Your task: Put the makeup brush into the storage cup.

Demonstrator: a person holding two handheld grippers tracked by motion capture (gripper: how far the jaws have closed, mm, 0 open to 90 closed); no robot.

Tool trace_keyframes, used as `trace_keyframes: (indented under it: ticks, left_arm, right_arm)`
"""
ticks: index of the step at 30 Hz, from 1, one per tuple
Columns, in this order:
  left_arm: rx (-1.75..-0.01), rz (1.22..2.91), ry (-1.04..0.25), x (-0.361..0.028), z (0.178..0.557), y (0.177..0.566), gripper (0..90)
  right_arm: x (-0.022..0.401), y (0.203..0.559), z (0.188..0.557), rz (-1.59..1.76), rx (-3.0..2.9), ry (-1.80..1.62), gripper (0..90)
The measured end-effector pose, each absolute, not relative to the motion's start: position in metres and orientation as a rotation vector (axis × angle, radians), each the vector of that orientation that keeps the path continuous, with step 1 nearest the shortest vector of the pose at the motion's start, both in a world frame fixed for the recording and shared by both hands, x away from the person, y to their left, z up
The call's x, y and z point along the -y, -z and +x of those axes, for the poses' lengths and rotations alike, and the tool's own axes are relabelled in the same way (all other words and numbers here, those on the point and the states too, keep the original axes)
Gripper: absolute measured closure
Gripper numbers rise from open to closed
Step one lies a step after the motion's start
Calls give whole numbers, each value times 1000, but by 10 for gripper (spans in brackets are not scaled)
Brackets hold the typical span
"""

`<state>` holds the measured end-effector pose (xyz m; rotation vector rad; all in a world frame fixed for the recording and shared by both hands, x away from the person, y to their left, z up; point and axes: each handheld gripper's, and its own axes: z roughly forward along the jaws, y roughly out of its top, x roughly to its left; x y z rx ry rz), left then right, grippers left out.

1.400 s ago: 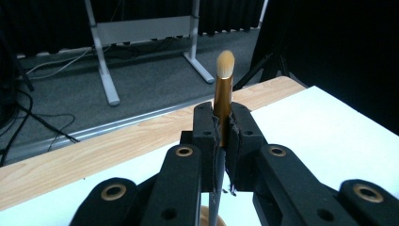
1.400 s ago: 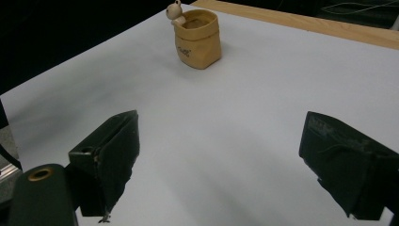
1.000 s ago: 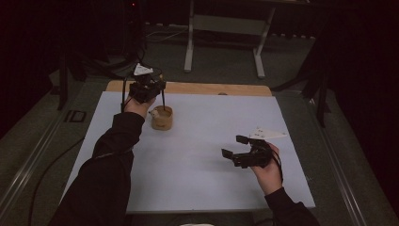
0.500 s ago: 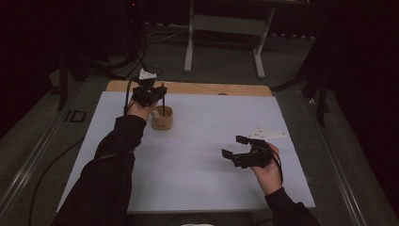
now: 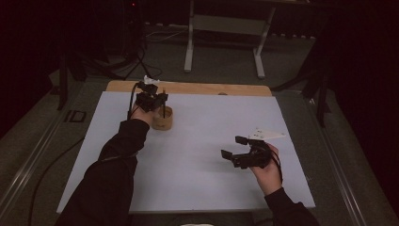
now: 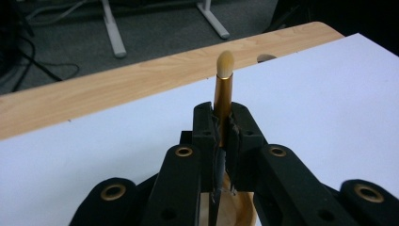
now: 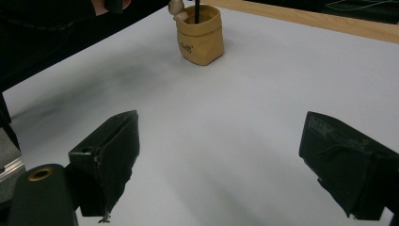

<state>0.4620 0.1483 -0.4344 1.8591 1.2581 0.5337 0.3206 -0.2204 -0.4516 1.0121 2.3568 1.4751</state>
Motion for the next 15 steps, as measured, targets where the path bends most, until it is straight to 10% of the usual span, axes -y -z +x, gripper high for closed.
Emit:
trace_keyframes:
  ticks: [8,15]
  left_arm:
    - [-1367,1858,-508,-148,466,443,819]
    - [-1410,1816,-527,-144,467,434,312]
  right_arm:
    - [221,451,321,1014,-2355,-1477,127]
    - [222,451,321,1016,-2352,-1479,127]
